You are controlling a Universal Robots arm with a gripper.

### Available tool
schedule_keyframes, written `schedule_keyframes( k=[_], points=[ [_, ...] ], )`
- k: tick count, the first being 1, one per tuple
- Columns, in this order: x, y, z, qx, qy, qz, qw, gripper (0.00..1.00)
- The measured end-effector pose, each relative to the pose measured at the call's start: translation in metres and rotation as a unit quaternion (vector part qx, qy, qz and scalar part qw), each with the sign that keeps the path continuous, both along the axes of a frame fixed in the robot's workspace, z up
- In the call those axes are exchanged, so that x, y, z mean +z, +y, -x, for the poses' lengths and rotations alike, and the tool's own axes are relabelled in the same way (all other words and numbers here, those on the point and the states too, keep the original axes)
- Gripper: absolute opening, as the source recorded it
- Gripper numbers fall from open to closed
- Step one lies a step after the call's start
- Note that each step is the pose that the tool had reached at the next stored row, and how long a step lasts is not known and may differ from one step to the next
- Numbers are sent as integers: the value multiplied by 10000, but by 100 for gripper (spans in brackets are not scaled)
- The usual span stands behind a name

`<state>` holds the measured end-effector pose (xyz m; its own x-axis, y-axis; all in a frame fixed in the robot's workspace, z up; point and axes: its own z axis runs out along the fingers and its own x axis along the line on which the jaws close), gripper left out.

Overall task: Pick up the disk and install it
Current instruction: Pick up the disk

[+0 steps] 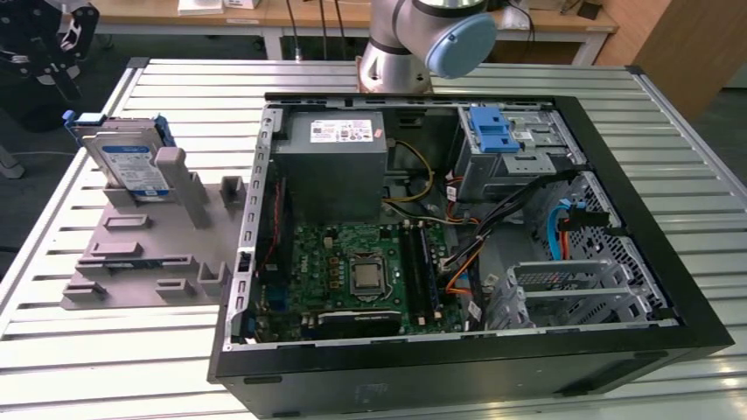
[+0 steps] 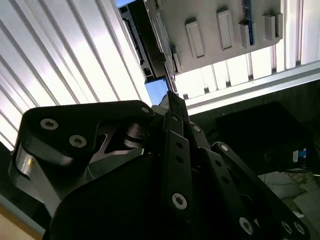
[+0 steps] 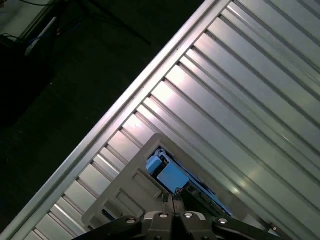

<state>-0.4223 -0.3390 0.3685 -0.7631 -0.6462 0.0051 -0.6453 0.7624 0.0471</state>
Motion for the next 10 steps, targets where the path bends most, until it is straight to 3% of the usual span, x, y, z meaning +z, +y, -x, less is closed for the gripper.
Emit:
schedule_keyframes(
  k=[6,7,10],
  points=[
    [-1,0,0,228,-8,0,9997,11],
    [0,0,1,384,-31,1,9993,11],
    [-3,0,1,518,-71,-1,9986,11]
  ],
)
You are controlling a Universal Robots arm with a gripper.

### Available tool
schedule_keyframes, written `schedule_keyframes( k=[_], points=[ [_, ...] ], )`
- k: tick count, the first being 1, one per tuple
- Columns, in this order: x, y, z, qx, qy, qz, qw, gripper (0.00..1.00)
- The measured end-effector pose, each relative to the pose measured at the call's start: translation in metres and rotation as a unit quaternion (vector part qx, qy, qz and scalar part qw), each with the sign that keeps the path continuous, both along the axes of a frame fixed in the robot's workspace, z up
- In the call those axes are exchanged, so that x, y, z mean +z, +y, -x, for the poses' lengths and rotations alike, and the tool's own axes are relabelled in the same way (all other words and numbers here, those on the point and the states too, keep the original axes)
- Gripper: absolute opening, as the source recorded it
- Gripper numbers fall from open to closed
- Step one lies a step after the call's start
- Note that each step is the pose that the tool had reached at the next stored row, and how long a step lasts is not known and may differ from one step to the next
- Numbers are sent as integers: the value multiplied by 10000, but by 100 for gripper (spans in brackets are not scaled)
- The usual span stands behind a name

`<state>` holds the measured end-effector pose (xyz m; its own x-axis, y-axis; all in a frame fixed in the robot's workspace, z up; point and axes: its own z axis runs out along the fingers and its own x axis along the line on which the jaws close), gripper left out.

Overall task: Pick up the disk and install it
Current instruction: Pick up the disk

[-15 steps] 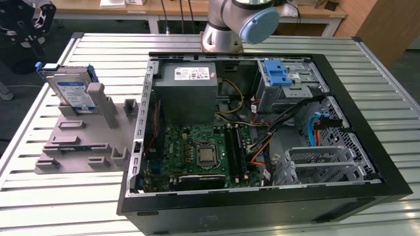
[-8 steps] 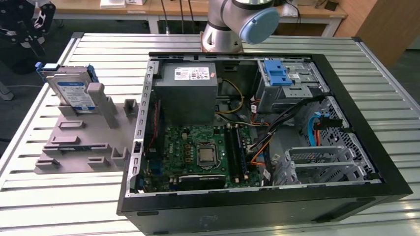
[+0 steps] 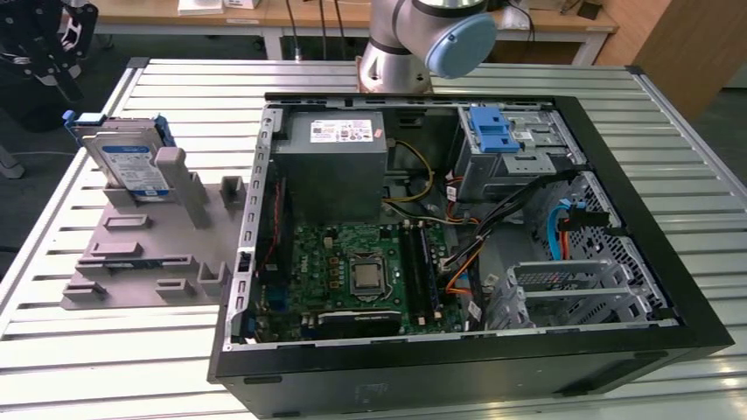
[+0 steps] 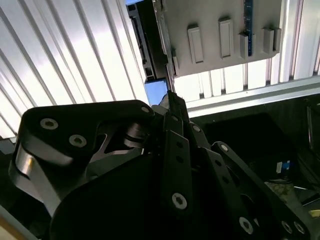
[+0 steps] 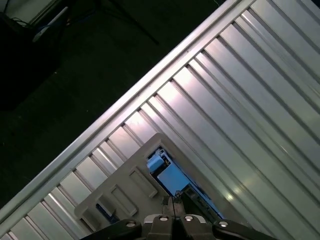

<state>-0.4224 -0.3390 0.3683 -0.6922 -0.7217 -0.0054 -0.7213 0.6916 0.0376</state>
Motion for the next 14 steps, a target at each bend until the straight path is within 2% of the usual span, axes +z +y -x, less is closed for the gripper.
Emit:
schedule_keyframes(
  k=[5,9,11,14],
  points=[
    [-2,0,0,212,-90,-3,9997,11],
    [-3,0,0,407,-142,-6,9991,11],
    [-5,0,-1,542,-161,-10,9984,11],
    [-8,0,0,782,-171,-17,9968,11]
  ],
)
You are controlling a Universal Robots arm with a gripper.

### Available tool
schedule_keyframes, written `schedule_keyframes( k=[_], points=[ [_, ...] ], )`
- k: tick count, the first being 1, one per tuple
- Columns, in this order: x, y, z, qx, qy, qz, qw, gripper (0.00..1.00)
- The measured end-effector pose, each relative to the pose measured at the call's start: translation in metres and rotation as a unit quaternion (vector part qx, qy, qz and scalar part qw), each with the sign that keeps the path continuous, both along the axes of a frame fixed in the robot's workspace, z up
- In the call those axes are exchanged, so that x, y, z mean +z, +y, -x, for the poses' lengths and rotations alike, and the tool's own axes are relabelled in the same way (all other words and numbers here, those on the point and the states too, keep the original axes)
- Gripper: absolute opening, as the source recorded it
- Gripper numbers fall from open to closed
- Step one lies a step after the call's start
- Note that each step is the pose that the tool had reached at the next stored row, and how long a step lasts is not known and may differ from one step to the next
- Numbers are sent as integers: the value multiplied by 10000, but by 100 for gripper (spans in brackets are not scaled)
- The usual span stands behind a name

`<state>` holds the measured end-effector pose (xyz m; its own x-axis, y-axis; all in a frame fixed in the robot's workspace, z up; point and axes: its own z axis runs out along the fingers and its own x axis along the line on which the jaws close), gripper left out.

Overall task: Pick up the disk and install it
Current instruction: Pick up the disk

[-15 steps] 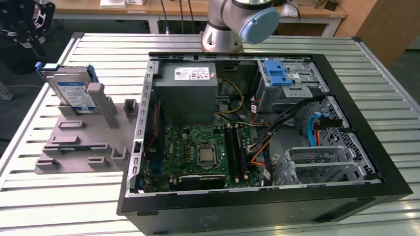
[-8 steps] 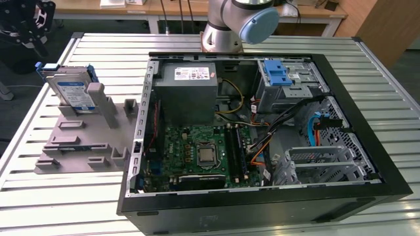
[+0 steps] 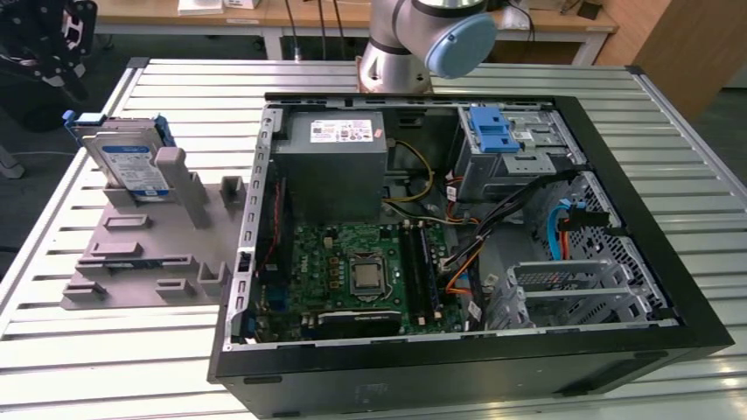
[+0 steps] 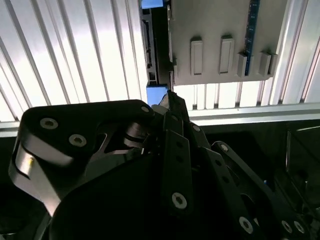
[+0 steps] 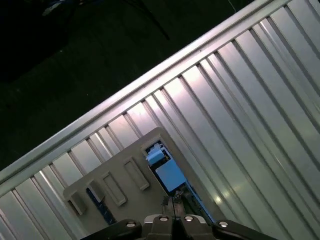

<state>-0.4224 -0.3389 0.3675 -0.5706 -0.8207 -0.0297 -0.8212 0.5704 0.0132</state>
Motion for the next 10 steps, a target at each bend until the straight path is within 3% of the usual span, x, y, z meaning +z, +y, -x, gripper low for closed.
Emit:
schedule_keyframes(
  k=[5,10],
  points=[
    [-4,0,0,402,-4,-6,9992,11],
    [-10,0,0,816,-5,-9,9967,11]
  ],
)
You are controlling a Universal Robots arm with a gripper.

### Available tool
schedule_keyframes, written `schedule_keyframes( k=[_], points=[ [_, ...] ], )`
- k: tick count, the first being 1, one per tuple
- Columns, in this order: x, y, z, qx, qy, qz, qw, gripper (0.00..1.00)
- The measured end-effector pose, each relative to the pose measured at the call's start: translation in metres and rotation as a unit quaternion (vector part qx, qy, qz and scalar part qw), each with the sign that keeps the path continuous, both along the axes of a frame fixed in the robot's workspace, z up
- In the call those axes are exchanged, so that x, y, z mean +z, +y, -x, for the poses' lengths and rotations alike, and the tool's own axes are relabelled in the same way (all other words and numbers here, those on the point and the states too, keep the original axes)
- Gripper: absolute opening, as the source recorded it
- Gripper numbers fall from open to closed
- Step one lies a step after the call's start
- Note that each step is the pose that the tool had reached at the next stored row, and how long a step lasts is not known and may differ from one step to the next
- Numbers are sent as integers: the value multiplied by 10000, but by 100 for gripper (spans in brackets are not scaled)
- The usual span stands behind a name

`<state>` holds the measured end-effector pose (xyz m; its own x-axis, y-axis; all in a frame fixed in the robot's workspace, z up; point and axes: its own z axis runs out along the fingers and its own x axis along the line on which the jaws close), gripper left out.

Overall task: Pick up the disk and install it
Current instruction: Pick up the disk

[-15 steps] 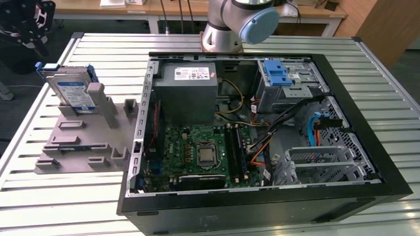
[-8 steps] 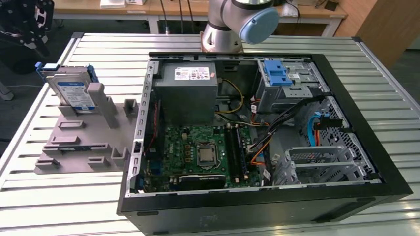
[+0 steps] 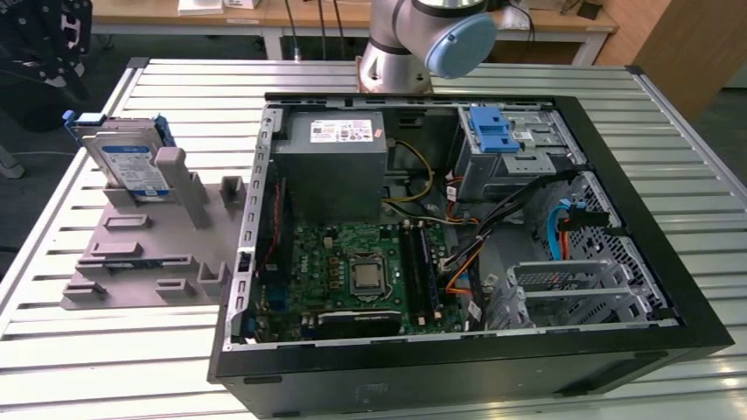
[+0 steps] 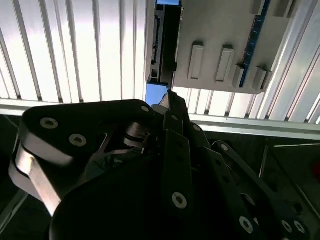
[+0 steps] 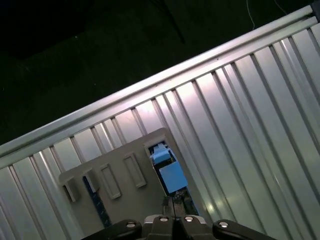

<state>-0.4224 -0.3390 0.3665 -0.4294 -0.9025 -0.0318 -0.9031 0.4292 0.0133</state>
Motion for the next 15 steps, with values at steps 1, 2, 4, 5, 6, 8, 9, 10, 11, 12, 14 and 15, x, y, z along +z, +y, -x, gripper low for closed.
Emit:
schedule_keyframes(
  k=[1,2,4,5,6,8,9,10,11,12,14,15],
  points=[
    [-1,0,0,83,-1,0,10000,11],
    [-1,0,0,162,-1,0,9999,11],
    [-2,0,0,319,-3,0,9995,11],
    [-2,0,0,403,-3,0,9992,11],
    [-3,0,0,482,-4,-1,9988,11],
    [-3,0,0,633,-6,0,9980,11],
    [-4,0,0,705,-8,0,9975,11],
    [-4,0,0,776,-10,0,9970,11],
    [-5,0,0,846,-12,0,9964,11],
    [-5,0,0,915,-14,0,9958,11],
    [-6,0,0,1027,-19,1,9947,11],
    [-8,-1,2,1064,-22,0,9943,11]
  ],
)
